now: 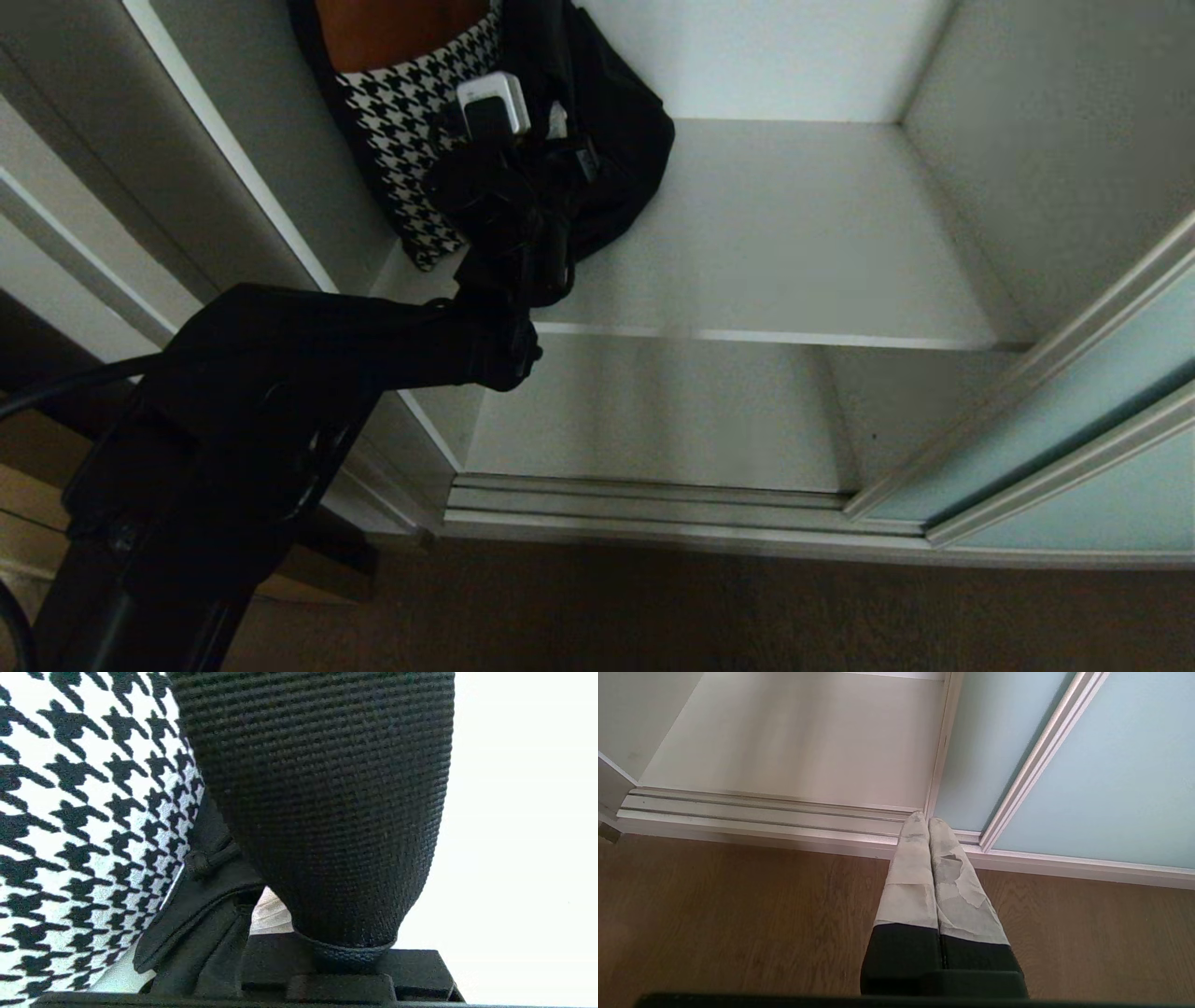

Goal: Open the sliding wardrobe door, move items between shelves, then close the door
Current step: Place the bag on the lower shelf

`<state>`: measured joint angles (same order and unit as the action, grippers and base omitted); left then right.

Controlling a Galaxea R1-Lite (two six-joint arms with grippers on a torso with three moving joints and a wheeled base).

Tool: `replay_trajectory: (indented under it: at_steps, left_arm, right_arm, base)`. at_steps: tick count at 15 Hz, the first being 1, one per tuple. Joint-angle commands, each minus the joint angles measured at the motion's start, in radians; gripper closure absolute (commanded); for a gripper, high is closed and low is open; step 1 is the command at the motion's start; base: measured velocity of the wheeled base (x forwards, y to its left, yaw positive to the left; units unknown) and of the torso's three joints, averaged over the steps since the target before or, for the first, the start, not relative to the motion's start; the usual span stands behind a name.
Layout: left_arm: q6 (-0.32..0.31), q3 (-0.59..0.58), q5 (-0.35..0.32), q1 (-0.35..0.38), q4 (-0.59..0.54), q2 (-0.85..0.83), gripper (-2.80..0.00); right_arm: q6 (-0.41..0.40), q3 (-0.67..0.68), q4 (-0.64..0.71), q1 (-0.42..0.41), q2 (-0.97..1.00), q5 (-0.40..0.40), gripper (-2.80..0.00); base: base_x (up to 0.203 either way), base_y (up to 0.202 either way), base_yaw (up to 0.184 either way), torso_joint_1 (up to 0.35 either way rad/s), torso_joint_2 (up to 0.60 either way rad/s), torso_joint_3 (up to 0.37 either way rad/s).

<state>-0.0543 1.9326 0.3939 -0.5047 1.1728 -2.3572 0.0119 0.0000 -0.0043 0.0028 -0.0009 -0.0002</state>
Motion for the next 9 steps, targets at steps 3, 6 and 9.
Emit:
replay_trajectory:
  at_steps: [3,6,9]
  left_arm:
    - [0.0,-0.008,0.032,-0.043,0.001,0.116,0.0]
    - [-0.002,-0.058,0.057,-0.083,-0.074,0.228,0.0]
    - [-0.004,-0.122,0.072,-0.089,-0.182,0.293,0.0]
  right_arm:
    - [0.0,0.0,0.0,0.0,-0.001,0.0,0.0]
    - [-0.001,0.0,0.0,0.0,-0.001,0.0,0.0]
    - [0.0,0.0,0.0,0.0,-0.001,0.0,0.0]
  base:
    - [0.0,0.0,0.0,0.0,0.0,0.0]
    - [0.0,0.0,0.0,0.0,0.0,0.0]
    - [0.0,0.0,0.0,0.0,0.0,0.0]
